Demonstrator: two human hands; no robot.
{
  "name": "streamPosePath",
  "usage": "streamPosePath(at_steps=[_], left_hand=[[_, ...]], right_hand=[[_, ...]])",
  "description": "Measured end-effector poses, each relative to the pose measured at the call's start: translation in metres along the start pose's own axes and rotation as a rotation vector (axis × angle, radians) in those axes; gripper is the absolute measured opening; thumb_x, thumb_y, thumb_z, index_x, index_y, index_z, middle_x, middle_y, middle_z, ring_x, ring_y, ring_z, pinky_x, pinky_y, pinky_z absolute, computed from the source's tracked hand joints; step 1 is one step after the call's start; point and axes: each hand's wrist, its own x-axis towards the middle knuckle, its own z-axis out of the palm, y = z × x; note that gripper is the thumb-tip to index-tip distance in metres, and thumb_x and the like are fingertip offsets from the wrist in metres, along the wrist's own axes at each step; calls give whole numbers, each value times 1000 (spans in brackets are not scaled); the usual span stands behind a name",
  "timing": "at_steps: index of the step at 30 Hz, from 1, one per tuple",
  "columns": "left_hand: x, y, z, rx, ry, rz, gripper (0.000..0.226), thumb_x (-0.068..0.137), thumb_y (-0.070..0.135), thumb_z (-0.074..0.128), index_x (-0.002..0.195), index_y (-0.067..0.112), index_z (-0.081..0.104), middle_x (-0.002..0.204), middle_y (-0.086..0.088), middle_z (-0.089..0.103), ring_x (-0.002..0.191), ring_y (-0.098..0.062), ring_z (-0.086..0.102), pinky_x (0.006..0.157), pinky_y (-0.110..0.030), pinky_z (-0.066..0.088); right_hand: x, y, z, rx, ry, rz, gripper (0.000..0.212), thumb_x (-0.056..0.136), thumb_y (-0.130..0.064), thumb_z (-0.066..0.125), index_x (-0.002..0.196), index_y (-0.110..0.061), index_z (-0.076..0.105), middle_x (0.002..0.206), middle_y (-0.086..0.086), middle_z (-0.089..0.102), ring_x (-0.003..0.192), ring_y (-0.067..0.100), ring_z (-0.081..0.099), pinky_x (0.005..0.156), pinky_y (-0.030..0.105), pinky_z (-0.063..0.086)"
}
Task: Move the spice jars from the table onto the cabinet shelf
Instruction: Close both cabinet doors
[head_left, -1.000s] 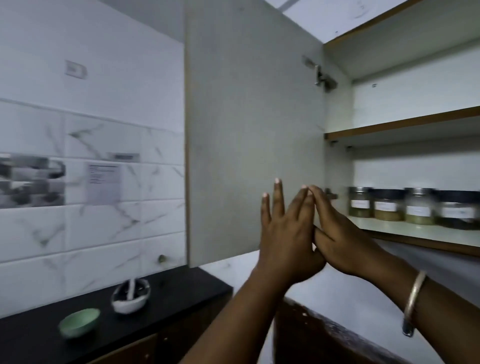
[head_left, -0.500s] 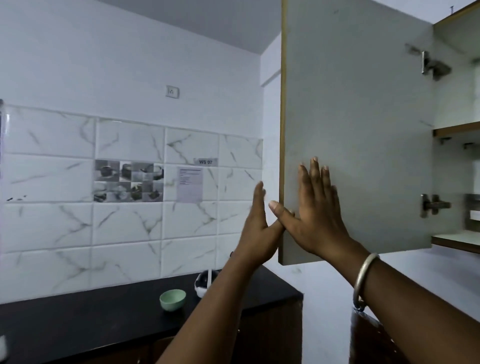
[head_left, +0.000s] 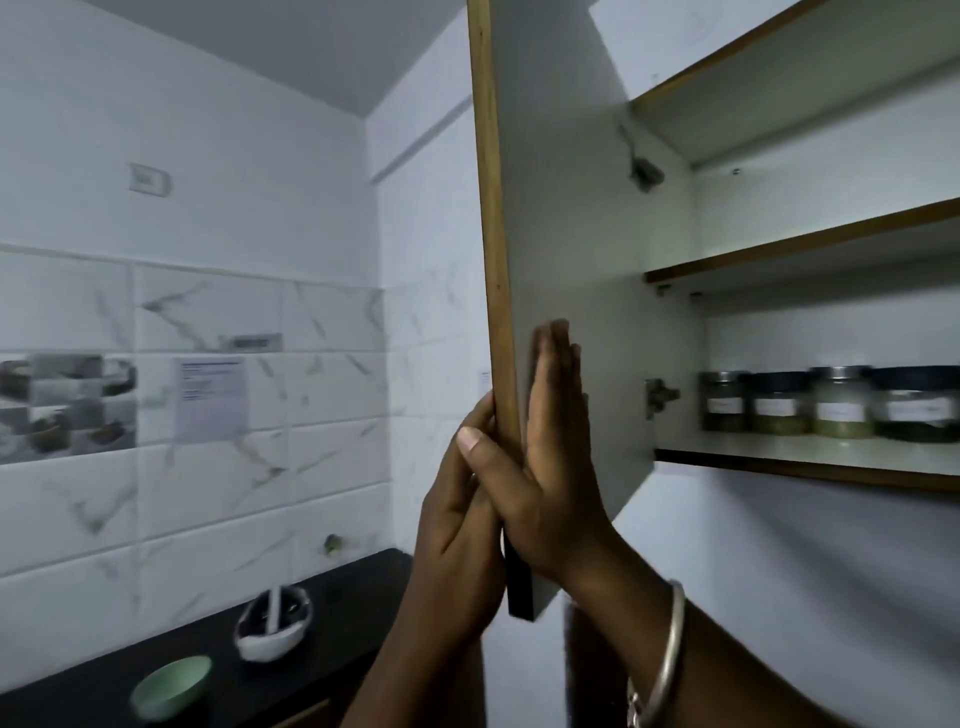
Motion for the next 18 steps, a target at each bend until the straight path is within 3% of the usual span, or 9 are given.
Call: streamPosePath(at_steps=[3, 5, 7, 8, 11, 12, 15, 18], left_hand=[[-3, 5, 44, -21, -62, 104, 50, 107, 18, 46, 150, 43, 49, 148, 16, 58, 139, -10, 53, 103, -16, 47], [-5, 3, 81, -39, -117, 156, 51, 106, 27, 47, 155, 41, 41, 154, 12, 49, 146, -17, 45, 112, -24, 43], [-5, 0, 121, -38, -166, 206, 52, 109, 42, 41, 160, 39, 31, 165, 8, 32, 156, -22, 29, 123, -37, 33], [-4, -2, 139, -42, -196, 234, 56, 109, 48, 36, 162, 34, 26, 170, 5, 22, 159, -24, 19, 126, -44, 27], [-3, -4, 203, -39, -252, 287, 63, 109, 54, 28, 165, 30, 13, 176, -3, -1, 162, -29, -4, 126, -65, 13], [-3, -1, 228, -37, -254, 295, 63, 109, 56, 25, 165, 34, 8, 176, -3, -4, 161, -29, -7, 124, -68, 9], [-5, -2, 287, 55, -250, 294, 62, 107, 58, 18, 165, 37, 8, 176, -1, -6, 161, -30, -11, 123, -69, 1], [-2, -8, 334, 205, -229, 287, 64, 107, 54, 19, 165, 26, 21, 176, -6, 0, 161, -34, -8, 123, -68, 3]], right_hand=[[-13, 0, -53, 286, -7, 56, 90, 91, -54, 54, 162, -43, 0, 169, -27, 6, 158, 7, 12, 124, 51, 29], [-21, 4, -94, 377, -21, 71, 85, 94, -43, 59, 162, -39, 9, 160, -33, 30, 149, -1, 33, 117, 30, 41], [-27, 11, -134, 400, -17, 94, 75, 98, -28, 60, 162, -32, 20, 148, -25, 51, 139, -2, 48, 109, 17, 43], [-29, 14, -151, 412, -8, 116, 69, 99, -24, 59, 160, -31, 28, 146, -17, 57, 138, 2, 52, 108, 19, 45], [-34, 26, -206, 471, -5, 184, 52, 101, -21, 58, 151, -25, 46, 144, 7, 61, 136, 24, 57, 112, 45, 47], [-37, 30, -227, 476, 5, 200, 48, 101, -21, 57, 149, -22, 48, 143, 8, 63, 133, 27, 60, 108, 46, 50], [-42, 43, -276, 378, 125, 218, 41, 100, -24, 57, 141, -23, 56, 138, 2, 67, 128, 19, 64, 96, 26, 56], [-44, 64, -312, 187, 264, 261, 38, 99, -31, 57, 136, -20, 61, 132, -1, 70, 126, 14, 65, 100, 26, 55]])
